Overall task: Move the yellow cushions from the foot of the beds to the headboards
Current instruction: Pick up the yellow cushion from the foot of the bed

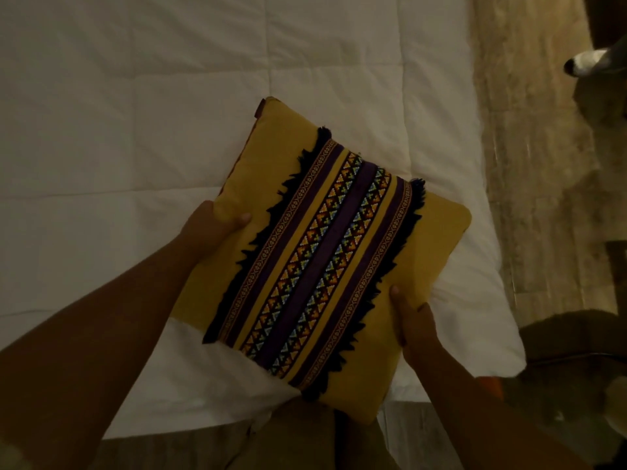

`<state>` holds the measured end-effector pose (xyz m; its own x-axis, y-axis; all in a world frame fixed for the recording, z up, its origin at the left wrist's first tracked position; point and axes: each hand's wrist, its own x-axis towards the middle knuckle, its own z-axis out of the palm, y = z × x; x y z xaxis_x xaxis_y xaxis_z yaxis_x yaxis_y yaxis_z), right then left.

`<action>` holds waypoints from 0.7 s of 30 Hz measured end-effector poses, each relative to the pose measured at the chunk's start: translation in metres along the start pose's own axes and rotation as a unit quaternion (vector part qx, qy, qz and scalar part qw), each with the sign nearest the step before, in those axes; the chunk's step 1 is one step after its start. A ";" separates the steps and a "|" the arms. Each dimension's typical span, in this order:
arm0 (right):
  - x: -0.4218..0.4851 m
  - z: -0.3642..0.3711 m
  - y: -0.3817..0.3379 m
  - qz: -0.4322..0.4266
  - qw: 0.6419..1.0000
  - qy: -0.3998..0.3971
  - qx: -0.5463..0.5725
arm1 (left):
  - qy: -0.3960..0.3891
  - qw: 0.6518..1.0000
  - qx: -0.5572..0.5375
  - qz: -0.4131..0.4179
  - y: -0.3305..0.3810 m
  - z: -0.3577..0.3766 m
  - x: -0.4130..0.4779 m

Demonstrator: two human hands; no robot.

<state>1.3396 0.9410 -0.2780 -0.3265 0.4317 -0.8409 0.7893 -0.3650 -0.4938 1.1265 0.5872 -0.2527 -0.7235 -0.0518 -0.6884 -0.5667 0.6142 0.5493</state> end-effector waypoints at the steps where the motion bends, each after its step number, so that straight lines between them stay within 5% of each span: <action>1: -0.002 -0.001 -0.004 -0.014 1.000 -0.004 0.003 | 0.007 1.000 -0.010 0.002 0.000 0.000 -0.006; 12: 0.008 -0.014 -0.069 -0.154 0.973 -0.050 -0.163 | 0.071 0.976 -0.169 -0.118 -0.071 0.039 -0.089; 21: 0.049 -0.004 -0.075 -0.112 0.964 -0.085 -0.225 | 0.073 0.969 -0.189 -0.144 -0.096 0.062 -0.078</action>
<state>1.2661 0.9928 -0.2815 -0.5652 0.3025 -0.7675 0.8224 0.1337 -0.5529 1.2619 0.5810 -0.2812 -0.5465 -0.3056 -0.7797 -0.8371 0.2274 0.4976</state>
